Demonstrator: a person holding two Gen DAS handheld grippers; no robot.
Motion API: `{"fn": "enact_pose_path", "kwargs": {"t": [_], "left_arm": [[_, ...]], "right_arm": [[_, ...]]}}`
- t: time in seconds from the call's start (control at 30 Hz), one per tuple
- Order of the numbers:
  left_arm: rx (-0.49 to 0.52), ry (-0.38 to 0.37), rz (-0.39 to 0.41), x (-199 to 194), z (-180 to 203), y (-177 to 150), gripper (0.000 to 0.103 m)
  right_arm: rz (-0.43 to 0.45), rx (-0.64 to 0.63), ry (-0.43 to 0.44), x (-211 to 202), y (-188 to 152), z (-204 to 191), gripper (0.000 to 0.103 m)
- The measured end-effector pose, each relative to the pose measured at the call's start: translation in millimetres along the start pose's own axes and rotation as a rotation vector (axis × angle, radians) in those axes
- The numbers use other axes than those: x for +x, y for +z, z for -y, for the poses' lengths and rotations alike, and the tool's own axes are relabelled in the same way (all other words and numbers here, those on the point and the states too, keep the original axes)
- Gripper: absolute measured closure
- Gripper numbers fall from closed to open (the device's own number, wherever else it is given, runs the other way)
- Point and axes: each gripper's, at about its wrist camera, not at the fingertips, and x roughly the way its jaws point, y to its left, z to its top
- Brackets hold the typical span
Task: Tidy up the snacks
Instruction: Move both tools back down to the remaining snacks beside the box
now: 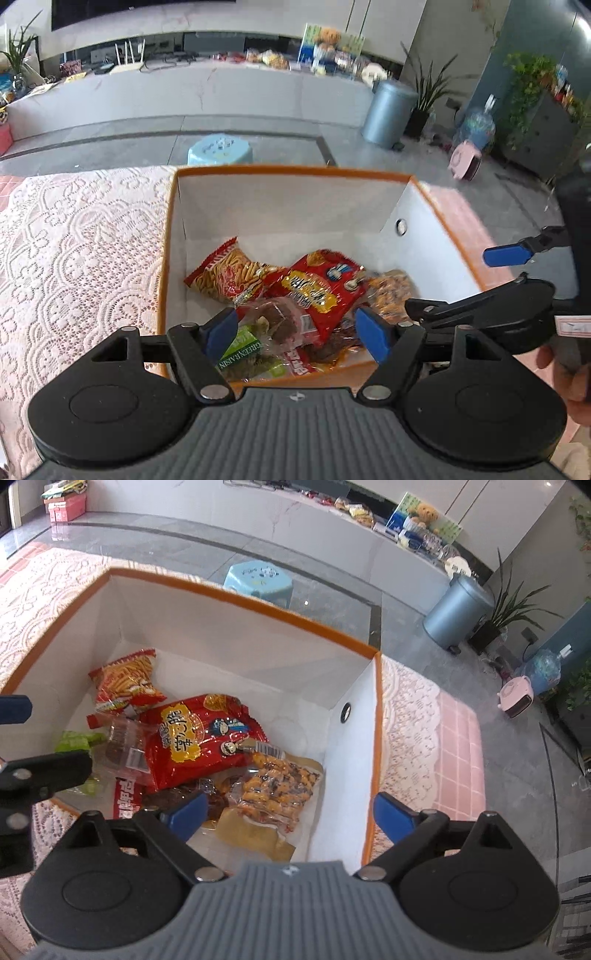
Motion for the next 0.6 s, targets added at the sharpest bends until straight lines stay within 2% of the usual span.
{"fn": "enact_pose_path", "kwargs": {"t": [0.2, 0.33, 0.4, 0.6], "left_arm": [[-0.039, -0.02, 0.093, -44, 2, -8, 0.017], [-0.025, -0.035, 0.154, -68, 11, -16, 0.016], [0.01, -0.038, 0.175, -77, 17, -22, 0.016], [0.216, -0.059, 0.242, -92, 47, -54, 0.015]], "right_arm": [[0.106, 0.065, -0.005, -39, -15, 7, 0.009], [0.178, 0.102, 0.008, -62, -39, 8, 0.009], [0.223, 0.123, 0.018, -73, -55, 7, 0.009], [0.372, 0.171, -0.022, -101, -109, -4, 0.009]]}}
